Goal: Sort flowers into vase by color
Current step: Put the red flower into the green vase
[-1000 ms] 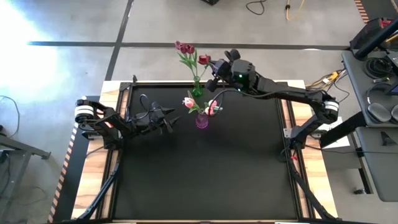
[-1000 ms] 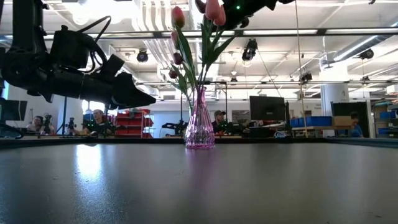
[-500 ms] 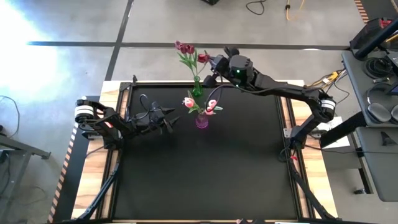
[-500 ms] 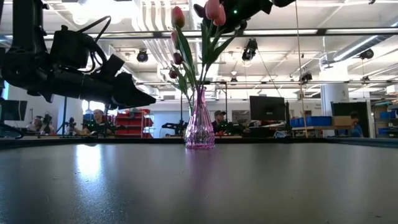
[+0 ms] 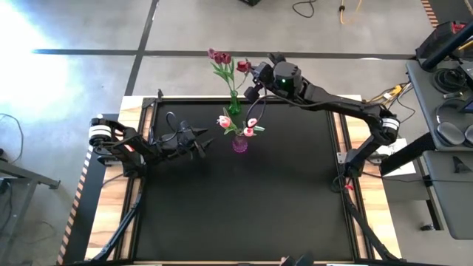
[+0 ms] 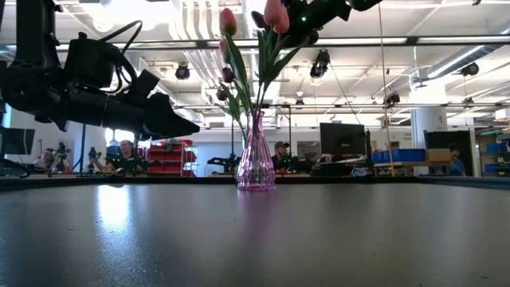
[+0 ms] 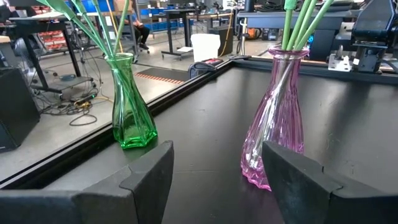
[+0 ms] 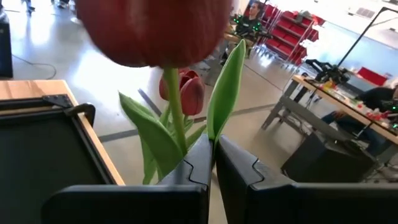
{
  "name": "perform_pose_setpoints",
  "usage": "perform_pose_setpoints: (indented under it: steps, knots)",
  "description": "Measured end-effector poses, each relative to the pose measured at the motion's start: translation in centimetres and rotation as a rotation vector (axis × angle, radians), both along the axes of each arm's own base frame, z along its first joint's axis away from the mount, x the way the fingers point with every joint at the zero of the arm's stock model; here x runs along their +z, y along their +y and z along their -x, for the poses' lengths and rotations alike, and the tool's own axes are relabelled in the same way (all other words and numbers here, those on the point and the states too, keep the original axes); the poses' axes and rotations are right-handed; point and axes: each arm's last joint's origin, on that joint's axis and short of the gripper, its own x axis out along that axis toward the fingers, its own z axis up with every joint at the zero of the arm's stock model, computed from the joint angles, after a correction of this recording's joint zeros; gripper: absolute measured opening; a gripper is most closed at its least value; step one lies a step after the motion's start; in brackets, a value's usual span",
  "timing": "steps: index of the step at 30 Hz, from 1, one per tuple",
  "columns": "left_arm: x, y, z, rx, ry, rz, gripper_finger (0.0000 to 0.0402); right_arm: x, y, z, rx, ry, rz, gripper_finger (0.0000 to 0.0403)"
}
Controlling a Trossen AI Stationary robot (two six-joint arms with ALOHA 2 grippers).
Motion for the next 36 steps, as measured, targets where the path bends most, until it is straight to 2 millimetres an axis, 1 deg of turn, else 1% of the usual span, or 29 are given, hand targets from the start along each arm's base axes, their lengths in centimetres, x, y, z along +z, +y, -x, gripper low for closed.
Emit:
perform_pose_setpoints:
  steps: [4, 8, 17, 21, 26, 30, 33, 36]
  knots:
    - [0.0, 0.0, 0.0, -0.001, 0.0, 0.0, 0.0228, -0.2, -0.5, 0.0, 0.0, -0.01, -0.012, 0.0012]
    - [0.0, 0.0, 0.0, 0.0, 0.0, 0.0, 0.0228, -1.0, -1.3, -0.3, 0.026, -0.021, -0.043, 0.0012]
    - [0.0, 0.0, 0.0, 0.0, 0.0, 0.0, 0.0228, -3.9, -3.3, -1.9, 0.064, -0.016, -0.091, 0.0012]
    - [0.0, 0.0, 0.0, 0.0, 0.0, 0.0, 0.0228, -5.3, -4.2, -2.5, 0.055, -0.018, -0.098, 0.0012]
    - [0.0, 0.0, 0.0, 0.0, 0.0, 0.0, 0.0228, -7.0, -5.1, -3.0, 0.085, -0.008, -0.158, 0.0012]
    - [0.0, 0.0, 0.0, 0.0, 0.0, 0.0, 0.0228, -7.9, -5.6, -3.1, 0.071, -0.014, -0.192, 0.0013]
    - [0.0, 0.0, 0.0, 0.0, 0.0, 0.001, 0.0228, -8.0, -5.6, -3.1, 0.074, -0.004, -0.199, 0.0029]
    - [0.0, 0.0, 0.0, -0.001, -0.001, -0.001, 0.0228, -7.3, -5.4, -2.9, 0.078, -0.016, -0.192, 0.0067]
